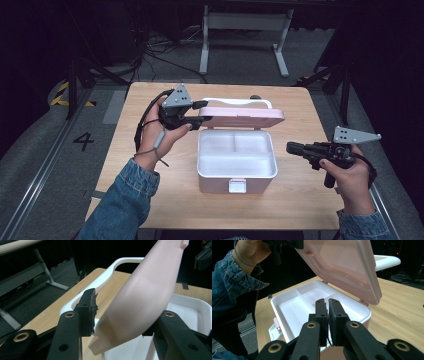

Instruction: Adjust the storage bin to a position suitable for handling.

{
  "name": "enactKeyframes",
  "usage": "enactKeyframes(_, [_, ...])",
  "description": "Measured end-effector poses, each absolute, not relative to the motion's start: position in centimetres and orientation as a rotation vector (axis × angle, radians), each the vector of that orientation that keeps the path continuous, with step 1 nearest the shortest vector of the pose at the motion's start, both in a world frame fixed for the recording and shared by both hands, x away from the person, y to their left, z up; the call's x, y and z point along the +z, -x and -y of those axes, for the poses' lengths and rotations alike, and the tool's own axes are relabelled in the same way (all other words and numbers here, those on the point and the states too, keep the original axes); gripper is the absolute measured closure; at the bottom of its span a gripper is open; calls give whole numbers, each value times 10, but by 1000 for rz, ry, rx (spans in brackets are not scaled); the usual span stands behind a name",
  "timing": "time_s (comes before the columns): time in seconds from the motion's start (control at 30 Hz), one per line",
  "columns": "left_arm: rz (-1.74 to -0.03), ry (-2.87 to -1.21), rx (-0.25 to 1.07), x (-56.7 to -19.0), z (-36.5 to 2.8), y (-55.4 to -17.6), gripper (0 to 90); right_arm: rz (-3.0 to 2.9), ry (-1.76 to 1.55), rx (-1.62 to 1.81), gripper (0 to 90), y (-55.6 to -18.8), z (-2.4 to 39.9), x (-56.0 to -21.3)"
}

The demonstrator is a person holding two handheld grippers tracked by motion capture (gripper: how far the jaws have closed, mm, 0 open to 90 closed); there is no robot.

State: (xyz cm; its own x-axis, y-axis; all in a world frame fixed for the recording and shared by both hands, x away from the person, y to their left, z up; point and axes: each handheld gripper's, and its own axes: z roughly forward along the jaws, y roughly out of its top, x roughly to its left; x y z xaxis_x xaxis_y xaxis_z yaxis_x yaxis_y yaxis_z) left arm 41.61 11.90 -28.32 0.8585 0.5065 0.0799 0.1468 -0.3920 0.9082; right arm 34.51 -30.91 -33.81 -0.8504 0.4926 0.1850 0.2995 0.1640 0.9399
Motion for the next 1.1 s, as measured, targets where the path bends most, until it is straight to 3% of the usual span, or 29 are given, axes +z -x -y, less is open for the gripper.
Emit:
enactKeyframes(0.6, [-538, -1956, 377, -283, -106, -457, 649, -2246, -805, 1758, 859, -344, 321, -341])
enactKeyframes(1.1, [-598, -1922, 350, -292, -104, -487, 631, -2248, -810, 1759, 855, -345, 322, -344])
